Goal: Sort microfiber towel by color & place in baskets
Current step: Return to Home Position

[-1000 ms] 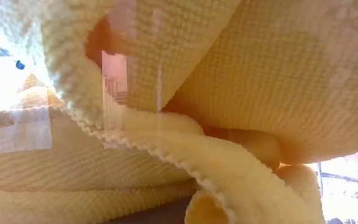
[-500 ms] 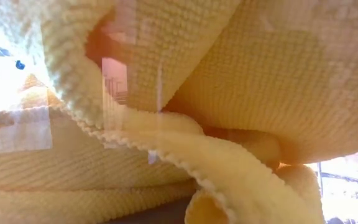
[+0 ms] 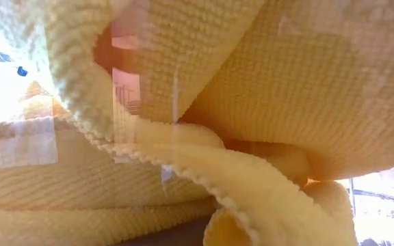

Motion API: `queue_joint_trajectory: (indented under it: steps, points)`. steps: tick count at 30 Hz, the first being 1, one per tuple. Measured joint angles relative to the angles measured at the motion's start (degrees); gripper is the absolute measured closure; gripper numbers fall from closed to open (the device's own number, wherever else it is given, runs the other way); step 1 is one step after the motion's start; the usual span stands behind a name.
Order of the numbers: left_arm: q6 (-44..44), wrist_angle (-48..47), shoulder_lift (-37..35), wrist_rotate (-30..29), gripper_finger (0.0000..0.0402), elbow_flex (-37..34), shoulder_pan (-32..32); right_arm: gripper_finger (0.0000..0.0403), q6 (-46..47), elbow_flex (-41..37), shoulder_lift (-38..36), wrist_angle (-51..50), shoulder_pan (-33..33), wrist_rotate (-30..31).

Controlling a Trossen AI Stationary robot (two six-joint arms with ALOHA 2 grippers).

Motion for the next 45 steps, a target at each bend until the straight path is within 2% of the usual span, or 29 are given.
queue_joint_trajectory:
  steps: [3,8,13,18,24,28,35,40,42,45]
  points:
    - [2.0,4.1,-3.8,3.2,0.0278,-3.8,0.0,0.0310,0.0,0.0,0.0,0.0,0.0,0.0]
    - [2.0,8.1,-8.3,4.7,0.0278,-9.0,0.0,0.0310,1.0,0.0,0.0,0.0,0.0,0.0]
    - [2.0,14.4,-11.5,11.6,0.0278,-13.6,0.0,0.0310,1.0,0.0,0.0,0.0,0.0,0.0]
    - [2.0,16.5,-13.4,13.2,0.0278,-15.9,0.0,0.0310,1.0,0.0,0.0,0.0,0.0,0.0]
    - [2.1,20.2,-14.6,18.7,0.0278,-18.3,0.0,0.0310,0.9,0.0,0.0,-0.1,0.0,0.0]
    - [2.1,22.0,-14.7,18.5,0.0278,-19.9,0.0,0.0310,0.9,0.0,0.0,-0.1,0.0,0.0]
    - [2.1,33.0,-14.8,18.4,0.0278,-26.8,0.0,0.0310,0.9,0.0,0.0,-0.1,0.0,0.0]
    - [1.5,32.7,-14.2,17.8,0.0278,-26.5,0.0,0.0310,1.0,0.0,0.0,-0.1,0.0,0.0]
    - [-0.7,31.6,-13.9,14.0,0.0278,-26.7,0.0,0.0310,1.0,0.0,0.0,-0.1,0.0,0.0]
    - [-3.8,28.4,-13.6,2.7,0.0278,-26.9,0.0,0.0310,1.0,0.0,0.0,-0.1,0.0,0.0]
